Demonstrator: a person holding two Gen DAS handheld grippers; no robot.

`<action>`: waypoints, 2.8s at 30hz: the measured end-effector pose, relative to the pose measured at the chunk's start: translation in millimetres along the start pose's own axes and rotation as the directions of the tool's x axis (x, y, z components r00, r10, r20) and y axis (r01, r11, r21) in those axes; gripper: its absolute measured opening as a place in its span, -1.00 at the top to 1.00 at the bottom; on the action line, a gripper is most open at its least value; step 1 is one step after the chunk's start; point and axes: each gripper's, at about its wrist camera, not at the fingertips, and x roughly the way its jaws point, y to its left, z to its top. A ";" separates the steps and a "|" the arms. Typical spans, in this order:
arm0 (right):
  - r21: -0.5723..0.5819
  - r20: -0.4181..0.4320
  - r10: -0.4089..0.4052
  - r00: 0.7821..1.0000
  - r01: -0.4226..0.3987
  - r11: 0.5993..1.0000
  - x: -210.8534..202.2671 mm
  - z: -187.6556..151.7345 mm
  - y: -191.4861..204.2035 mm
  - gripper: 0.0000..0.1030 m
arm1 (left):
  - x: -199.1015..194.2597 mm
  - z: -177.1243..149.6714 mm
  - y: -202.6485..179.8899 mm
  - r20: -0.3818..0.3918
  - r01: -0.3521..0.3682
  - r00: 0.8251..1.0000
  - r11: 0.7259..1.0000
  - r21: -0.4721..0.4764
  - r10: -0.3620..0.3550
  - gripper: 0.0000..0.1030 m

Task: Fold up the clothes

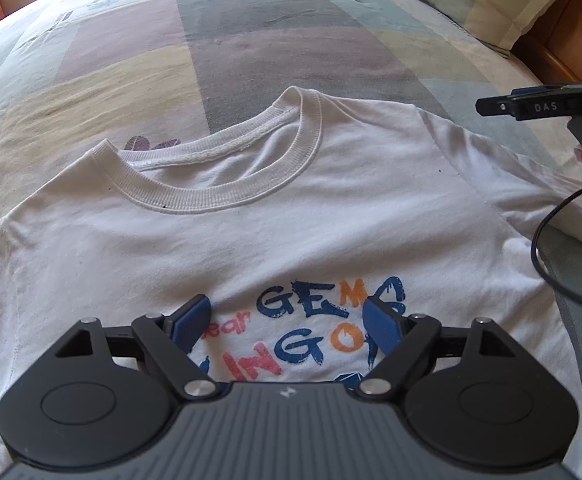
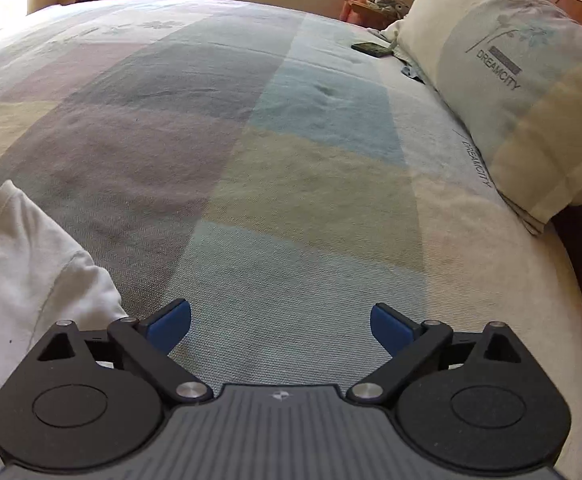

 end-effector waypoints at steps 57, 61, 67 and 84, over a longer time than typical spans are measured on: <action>-0.110 -0.297 0.050 0.954 -0.086 0.990 -102.3 -132.8 -174.7 0.11 | 3.2 22.1 -79.5 -0.043 0.085 0.996 0.959 0.271 -0.076 -0.65; -0.170 -0.301 0.067 0.951 -0.123 0.978 -90.5 -137.4 -177.3 0.11 | 7.8 28.4 -93.6 -0.048 0.105 0.994 0.944 0.314 -0.095 -0.65; -0.191 -0.335 0.111 0.935 -0.183 0.964 -92.4 -136.3 -170.6 0.77 | 14.8 33.3 -100.2 -0.048 0.108 0.994 0.942 0.316 -0.098 -0.65; -0.021 -0.187 0.075 0.980 -0.081 0.997 -100.4 -92.0 -183.6 0.12 | 12.2 31.6 -90.6 -0.033 0.092 0.996 0.964 0.251 -0.086 -0.65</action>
